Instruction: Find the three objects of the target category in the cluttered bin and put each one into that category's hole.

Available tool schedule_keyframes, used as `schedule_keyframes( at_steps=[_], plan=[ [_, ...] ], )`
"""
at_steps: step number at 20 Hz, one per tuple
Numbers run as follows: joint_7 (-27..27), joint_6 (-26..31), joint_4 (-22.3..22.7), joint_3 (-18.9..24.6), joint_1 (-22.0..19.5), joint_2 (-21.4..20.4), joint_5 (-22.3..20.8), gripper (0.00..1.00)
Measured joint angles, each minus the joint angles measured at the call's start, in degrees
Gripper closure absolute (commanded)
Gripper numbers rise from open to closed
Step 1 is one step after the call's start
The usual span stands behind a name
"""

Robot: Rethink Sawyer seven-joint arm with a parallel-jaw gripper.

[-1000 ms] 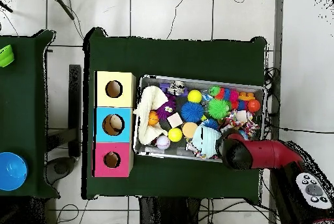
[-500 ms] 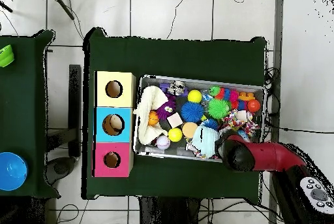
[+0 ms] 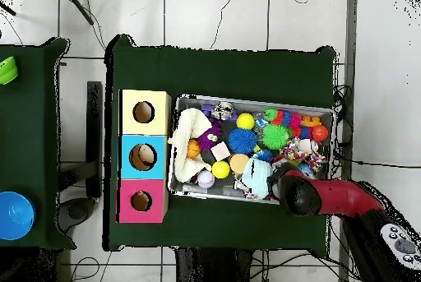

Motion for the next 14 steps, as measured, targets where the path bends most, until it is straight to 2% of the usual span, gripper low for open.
schedule_keyframes(
  at_steps=[2,3,14],
  plan=[
    [0.00,0.79,0.26,0.68,-0.50,0.21,0.19,0.00],
    [0.00,1.62,0.27,0.93,-0.46,0.26,0.19,1.00],
    [0.00,3.00,0.27,0.98,0.77,0.31,0.14,1.00]
  ],
)
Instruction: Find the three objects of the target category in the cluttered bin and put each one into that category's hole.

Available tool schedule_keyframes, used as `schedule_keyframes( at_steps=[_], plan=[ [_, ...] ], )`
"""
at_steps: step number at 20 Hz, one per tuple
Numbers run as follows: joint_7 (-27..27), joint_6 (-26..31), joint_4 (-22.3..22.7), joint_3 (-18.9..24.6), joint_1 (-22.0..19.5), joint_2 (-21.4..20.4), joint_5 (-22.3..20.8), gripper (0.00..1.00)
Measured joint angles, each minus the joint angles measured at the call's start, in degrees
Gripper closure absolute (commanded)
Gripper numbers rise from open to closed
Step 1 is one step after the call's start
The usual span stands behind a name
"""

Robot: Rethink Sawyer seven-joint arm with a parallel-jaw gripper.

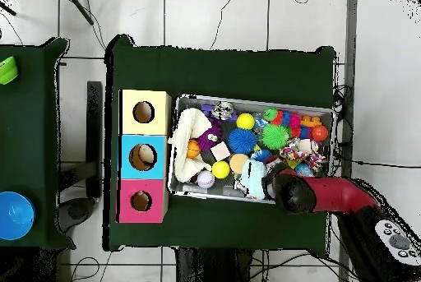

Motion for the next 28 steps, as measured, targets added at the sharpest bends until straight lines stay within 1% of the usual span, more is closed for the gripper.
schedule_keyframes(
  at_steps=[4,5,15,22,26,28],
  plan=[
    [0.00,0.00,-0.01,0.00,0.51,-0.01,-0.01,1.00],
    [0.00,0.01,-0.01,-0.01,0.74,0.00,-0.01,0.00],
    [0.00,-0.01,-0.02,-0.45,2.27,-0.02,0.00,0.00],
    [0.00,1.19,-0.12,-5.08,7.68,-1.97,0.00,0.00],
    [0.00,4.16,-0.13,-7.47,10.32,-3.62,0.01,0.00],
    [0.00,6.79,-0.13,-9.13,11.80,-4.82,0.01,0.00]
  ],
)
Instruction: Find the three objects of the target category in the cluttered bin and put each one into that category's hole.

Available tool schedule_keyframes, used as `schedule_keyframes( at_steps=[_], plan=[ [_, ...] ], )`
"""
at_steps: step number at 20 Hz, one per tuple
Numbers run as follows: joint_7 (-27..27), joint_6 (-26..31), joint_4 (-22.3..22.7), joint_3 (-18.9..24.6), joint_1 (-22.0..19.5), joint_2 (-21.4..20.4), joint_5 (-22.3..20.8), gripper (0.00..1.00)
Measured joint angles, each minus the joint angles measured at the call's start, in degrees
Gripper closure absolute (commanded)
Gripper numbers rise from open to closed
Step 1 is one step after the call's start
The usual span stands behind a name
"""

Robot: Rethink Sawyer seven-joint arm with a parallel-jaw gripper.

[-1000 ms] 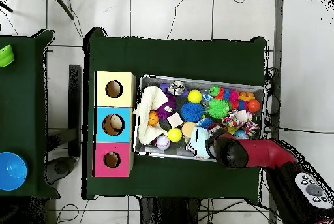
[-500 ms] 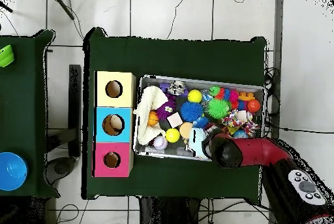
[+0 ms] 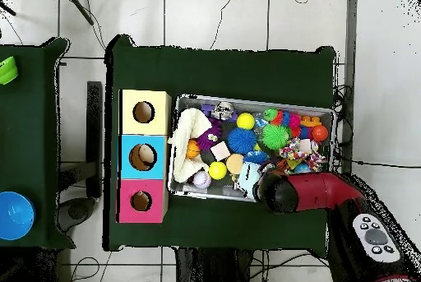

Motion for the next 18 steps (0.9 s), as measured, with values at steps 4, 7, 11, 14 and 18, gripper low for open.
schedule_keyframes(
  at_steps=[4,7,11,14,18],
  plan=[
    [0.00,3.37,0.01,-2.33,1.97,-1.79,0.01,0.00],
    [0.00,5.00,-0.17,-4.24,3.42,-2.91,-0.28,0.00],
    [0.00,5.26,-1.40,-7.41,5.85,-2.97,-2.40,0.00],
    [0.00,5.22,-3.01,-9.61,7.39,-1.67,-4.09,0.00],
    [0.00,4.50,-4.54,-11.42,8.42,0.28,-5.14,0.00]
  ],
)
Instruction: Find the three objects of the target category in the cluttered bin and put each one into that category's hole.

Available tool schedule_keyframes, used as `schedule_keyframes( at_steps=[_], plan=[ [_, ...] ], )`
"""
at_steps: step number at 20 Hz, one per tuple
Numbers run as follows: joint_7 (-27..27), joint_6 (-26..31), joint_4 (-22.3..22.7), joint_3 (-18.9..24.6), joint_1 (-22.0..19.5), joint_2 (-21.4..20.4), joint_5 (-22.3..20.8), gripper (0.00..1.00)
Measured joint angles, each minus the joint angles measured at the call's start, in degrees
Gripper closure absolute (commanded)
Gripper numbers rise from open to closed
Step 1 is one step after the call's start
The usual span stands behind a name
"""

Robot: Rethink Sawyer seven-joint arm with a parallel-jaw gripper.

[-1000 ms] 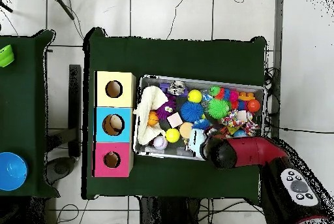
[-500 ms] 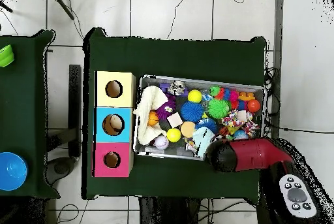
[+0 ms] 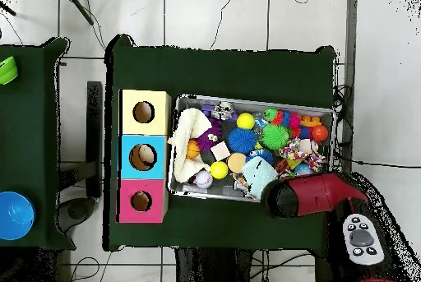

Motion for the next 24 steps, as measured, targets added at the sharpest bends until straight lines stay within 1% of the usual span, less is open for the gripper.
schedule_keyframes(
  at_steps=[3,5,8,15,21,24],
  plan=[
    [0.01,-1.10,-0.69,-0.67,0.19,1.08,-0.14,0.00],
    [0.01,-4.33,-1.33,-1.59,0.40,2.43,-0.16,0.00],
    [0.01,-8.44,-1.45,-1.82,0.22,3.38,-0.15,0.00],
    [0.00,-17.61,-1.39,-1.62,-1.51,4.33,0.13,0.00],
    [0.00,-23.09,-1.37,-1.55,-2.91,4.33,0.99,0.00],
    [0.00,-23.65,-1.32,-0.93,-4.05,4.38,1.56,0.00]
  ],
)
